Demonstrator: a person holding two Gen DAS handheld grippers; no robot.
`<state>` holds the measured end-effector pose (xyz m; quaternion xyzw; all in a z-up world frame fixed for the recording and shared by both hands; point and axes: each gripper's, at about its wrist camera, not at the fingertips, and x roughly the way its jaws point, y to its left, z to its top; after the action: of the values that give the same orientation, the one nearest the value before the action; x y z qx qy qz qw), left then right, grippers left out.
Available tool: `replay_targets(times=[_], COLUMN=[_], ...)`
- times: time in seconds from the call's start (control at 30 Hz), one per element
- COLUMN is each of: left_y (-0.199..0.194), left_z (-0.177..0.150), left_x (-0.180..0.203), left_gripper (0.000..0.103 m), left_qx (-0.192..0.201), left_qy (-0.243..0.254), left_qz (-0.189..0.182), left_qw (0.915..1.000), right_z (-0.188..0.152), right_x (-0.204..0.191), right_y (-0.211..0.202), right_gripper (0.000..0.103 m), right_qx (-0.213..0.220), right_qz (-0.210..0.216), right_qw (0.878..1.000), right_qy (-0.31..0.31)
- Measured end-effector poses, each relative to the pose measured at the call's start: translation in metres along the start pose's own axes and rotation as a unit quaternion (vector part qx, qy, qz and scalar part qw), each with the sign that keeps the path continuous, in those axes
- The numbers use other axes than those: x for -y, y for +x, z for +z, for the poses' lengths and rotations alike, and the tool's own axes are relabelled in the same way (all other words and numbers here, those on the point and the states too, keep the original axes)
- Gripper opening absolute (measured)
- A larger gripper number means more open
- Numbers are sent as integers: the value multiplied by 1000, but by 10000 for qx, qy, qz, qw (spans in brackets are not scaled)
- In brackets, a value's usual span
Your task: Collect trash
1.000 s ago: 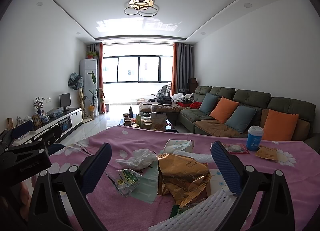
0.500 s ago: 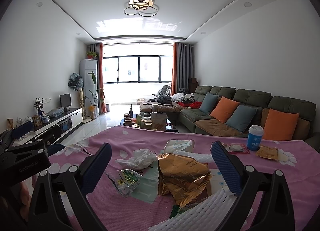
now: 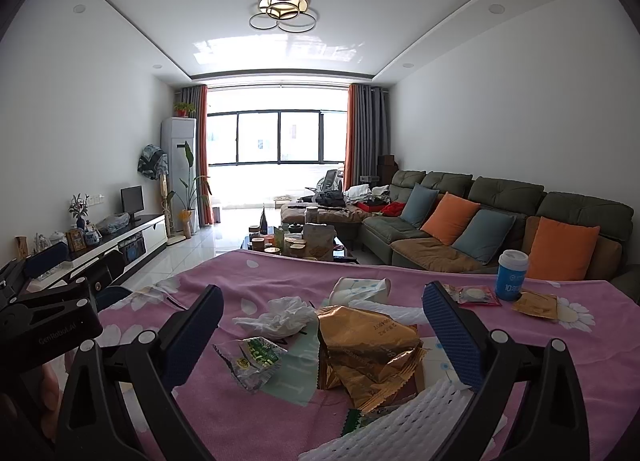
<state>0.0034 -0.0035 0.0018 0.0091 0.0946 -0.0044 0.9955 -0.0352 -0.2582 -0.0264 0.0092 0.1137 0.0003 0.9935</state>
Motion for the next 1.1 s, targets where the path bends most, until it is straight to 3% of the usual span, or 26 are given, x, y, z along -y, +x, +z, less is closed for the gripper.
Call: replay_targets(times=[0.33,0.57,0.73,0.8,1.0,1.1], left_y=[-2,3,13,16,49,67], left_z=[-2,-6,-11,-15,-30,-37], left_x=[1,1,7,14,38,47], left_gripper=[98,98,97,98,97,97], left_qx=[-9,-310,-582,-317,-800,-1171], left_qy=[-15,171,265,292,516,383], left_qz=[-56,-212,-594,-776,-1354,-1621], left_qw=[10000,9991,9962,9961,9862,9790], right_z=[1,2,-3,-6,-21,-27], right_x=[2,7,24,37,68,78], right_y=[-2,-3,-2,-1,-5,-6], right_gripper=[96,96,96,96,96,96], right_qx=[-30,-108,-372,-525,-1003,-1234], right_qz=[21,19,-10,-68,-238,-212], right_qw=[10000,9999,9992,9984,9940,9913], right_qy=[30,26,115,198,357,404])
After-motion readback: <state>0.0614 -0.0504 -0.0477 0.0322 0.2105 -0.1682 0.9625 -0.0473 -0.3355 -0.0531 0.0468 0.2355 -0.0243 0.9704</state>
